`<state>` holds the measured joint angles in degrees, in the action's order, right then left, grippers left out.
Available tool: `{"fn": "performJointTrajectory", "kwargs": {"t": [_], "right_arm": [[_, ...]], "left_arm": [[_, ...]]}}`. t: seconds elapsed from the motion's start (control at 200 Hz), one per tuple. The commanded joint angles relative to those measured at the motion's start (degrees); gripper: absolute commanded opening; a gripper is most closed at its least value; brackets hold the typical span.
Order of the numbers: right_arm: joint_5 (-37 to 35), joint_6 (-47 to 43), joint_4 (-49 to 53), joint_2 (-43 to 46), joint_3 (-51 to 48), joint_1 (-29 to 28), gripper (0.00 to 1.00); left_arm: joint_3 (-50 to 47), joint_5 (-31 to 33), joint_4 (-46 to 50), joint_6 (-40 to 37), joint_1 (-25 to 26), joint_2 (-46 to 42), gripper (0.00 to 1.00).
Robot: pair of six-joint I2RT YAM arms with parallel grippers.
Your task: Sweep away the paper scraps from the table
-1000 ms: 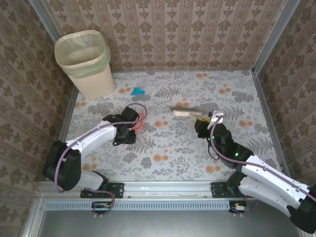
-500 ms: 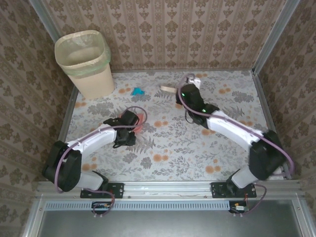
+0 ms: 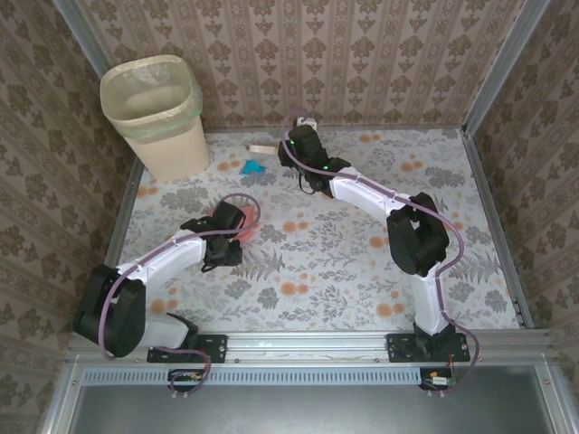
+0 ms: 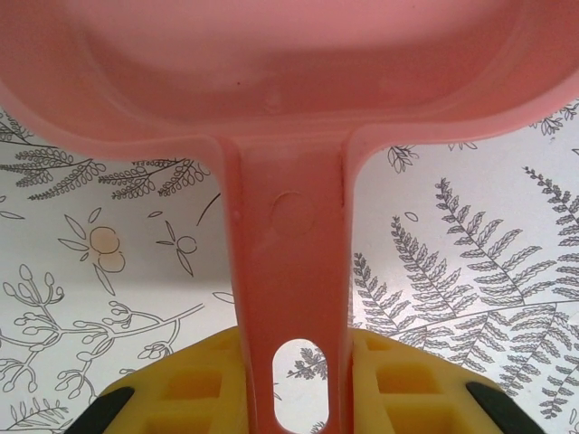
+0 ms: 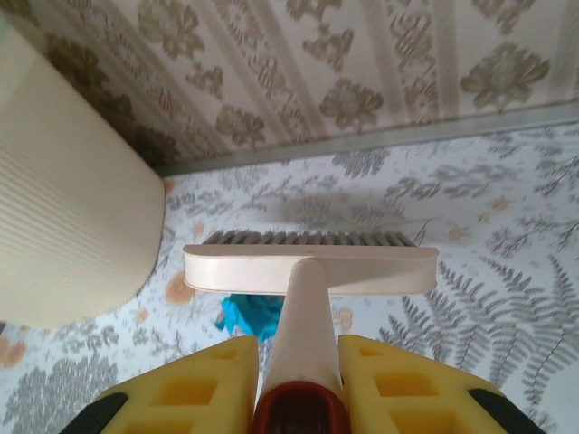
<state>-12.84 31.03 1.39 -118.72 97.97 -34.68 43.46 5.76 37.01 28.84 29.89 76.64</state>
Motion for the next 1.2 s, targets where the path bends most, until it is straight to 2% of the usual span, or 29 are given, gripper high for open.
{"fn": "performJointTrajectory", "kwargs": {"t": [0.0,0.19,0.515,0.755,0.925,1.085,1.195], "right_arm": [[2.0,-1.9,2.2,0.3,1.3,-1.8,0.00],[1.8,-0.3,0.1,6.5,-9.3,-3.9,0.00],[0.3,4.5,-6.6,25.1,-33.6,-8.7,0.00],[-5.2,13.6,-13.6,37.7,-48.6,-10.8,0.00],[-12.7,13.2,-5.7,42.4,-47.6,-10.6,0.00],[-16.3,12.4,-7.8,46.1,-49.2,-9.1,0.00],[-15.8,12.6,-8.9,45.9,-47.9,-6.1,0.00]], "left_arm": [[-0.5,-1.1,-0.6,-1.2,-0.4,0.1,0.00],[-0.6,-1.1,-0.8,-1.7,-0.8,1.0,0.00],[1.5,-3.8,-0.5,-1.9,-0.6,6.0,0.00],[2.3,-4.4,0.9,-1.4,0.5,6.1,0.00],[3.5,-3.9,2.8,-0.8,2.2,6.5,0.00],[2.8,-4.4,3.2,-0.4,2.3,5.9,0.00],[2.9,-5.8,3.3,-0.1,2.3,6.1,0.00]]}}
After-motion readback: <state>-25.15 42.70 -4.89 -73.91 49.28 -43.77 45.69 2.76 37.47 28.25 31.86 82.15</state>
